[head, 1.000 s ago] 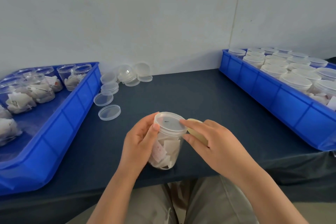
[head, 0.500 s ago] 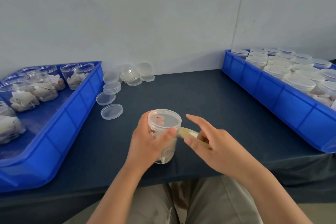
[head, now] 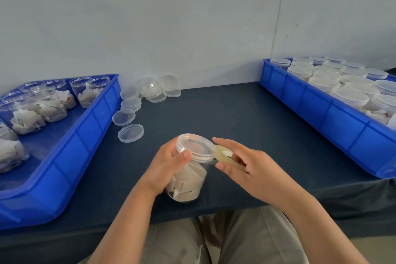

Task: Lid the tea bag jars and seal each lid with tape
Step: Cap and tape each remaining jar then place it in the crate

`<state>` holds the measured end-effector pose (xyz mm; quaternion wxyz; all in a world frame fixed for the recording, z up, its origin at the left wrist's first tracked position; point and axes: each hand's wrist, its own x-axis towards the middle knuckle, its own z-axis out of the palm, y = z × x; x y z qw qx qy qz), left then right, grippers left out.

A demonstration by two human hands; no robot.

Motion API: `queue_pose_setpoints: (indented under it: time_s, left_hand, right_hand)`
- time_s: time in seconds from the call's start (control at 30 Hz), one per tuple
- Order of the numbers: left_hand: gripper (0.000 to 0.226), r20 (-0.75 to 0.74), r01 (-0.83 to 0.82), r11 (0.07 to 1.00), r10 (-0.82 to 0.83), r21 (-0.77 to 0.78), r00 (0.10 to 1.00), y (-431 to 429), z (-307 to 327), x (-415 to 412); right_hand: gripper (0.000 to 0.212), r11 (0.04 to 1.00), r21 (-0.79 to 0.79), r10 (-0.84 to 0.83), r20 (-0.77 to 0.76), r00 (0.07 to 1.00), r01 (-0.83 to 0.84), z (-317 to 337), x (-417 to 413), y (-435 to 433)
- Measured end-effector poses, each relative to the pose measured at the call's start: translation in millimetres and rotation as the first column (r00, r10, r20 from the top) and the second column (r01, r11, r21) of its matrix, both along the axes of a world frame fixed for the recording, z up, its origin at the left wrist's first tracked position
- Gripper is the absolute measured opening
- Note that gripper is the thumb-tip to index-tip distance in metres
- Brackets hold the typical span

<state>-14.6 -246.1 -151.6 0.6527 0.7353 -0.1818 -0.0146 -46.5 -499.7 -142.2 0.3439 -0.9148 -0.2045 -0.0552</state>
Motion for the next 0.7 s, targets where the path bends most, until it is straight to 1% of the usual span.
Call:
queue_pose_setpoints:
  time_s: [0.1, 0.17, 0.27, 0.33, 0.37, 0.4, 0.47, 0.5, 0.53, 0.57, 0.63, 0.67, 0.7]
  left_hand:
    - [0.054, -0.01, 0.113, 0.994, -0.113, -0.01, 0.994, 5, -6, 5]
    - [0.051, -0.05, 0.155, 0.988, -0.154, 0.022, 0.987, 6, -7, 7]
    - [0.064, -0.098, 0.147, 0.988, -0.141, 0.053, 0.985, 7, -11, 10]
    - [0.074, -0.045, 0.08, 0.992, -0.075, 0.098, 0.996, 6, -11, 10]
    - [0.074, 0.025, 0.027, 0.993, -0.03, 0.117, 0.999, 4, -9, 8]
    - [0.07, 0.107, -0.066, 0.99, 0.053, 0.124, 0.993, 3, -6, 6]
    - [0.055, 0.23, -0.258, 0.957, 0.225, 0.129, 0.947, 3, 1, -5]
    - [0.051, 0.266, -0.283, 0.947, 0.236, 0.152, 0.934, 1, 3, -12]
    - [0.053, 0.283, -0.272, 0.943, 0.212, 0.192, 0.935, -3, 3, -20]
    - [0.061, 0.282, -0.266, 0.933, 0.195, 0.241, 0.939, -8, 1, -29]
    - [0.087, 0.308, -0.348, 0.889, 0.255, 0.299, 0.917, -19, -4, -41]
    - [0.088, 0.329, -0.396, 0.875, 0.3, 0.28, 0.895, -24, -5, -43]
    - [0.082, 0.334, -0.423, 0.875, 0.335, 0.238, 0.881, -26, -5, -42]
  right_hand:
    - [0.06, 1.0, 0.009, -0.001, -0.028, 1.0, 0.001, -2, 1, 0]
    - [0.06, 1.0, -0.003, 0.011, -0.022, 1.0, -0.011, -2, 1, 0]
    - [0.059, 0.998, -0.056, 0.02, 0.026, 0.999, -0.019, 1, -5, 5]
    - [0.06, 0.998, -0.061, 0.002, 0.049, 0.999, 0.001, 1, -7, 8]
    - [0.061, 0.998, -0.061, -0.018, 0.059, 0.998, 0.022, 1, -8, 8]
    - [0.062, 0.996, -0.071, -0.043, 0.072, 0.996, 0.048, 2, -9, 9]
    - [0.064, 0.99, -0.107, -0.087, 0.1, 0.991, 0.097, 3, -9, 10]
    - [0.066, 0.987, -0.116, -0.101, 0.113, 0.988, 0.114, 5, -11, 12]
    - [0.067, 0.985, -0.118, -0.108, 0.125, 0.986, 0.123, 6, -13, 14]
    - [0.068, 0.984, -0.127, -0.109, 0.137, 0.985, 0.127, 8, -16, 16]
    - [0.065, 0.975, -0.18, -0.102, 0.155, 0.983, 0.13, 10, -22, 19]
    - [0.064, 0.972, -0.192, -0.104, 0.157, 0.982, 0.134, 10, -23, 21]
    - [0.063, 0.974, -0.182, -0.105, 0.153, 0.983, 0.132, 10, -24, 22]
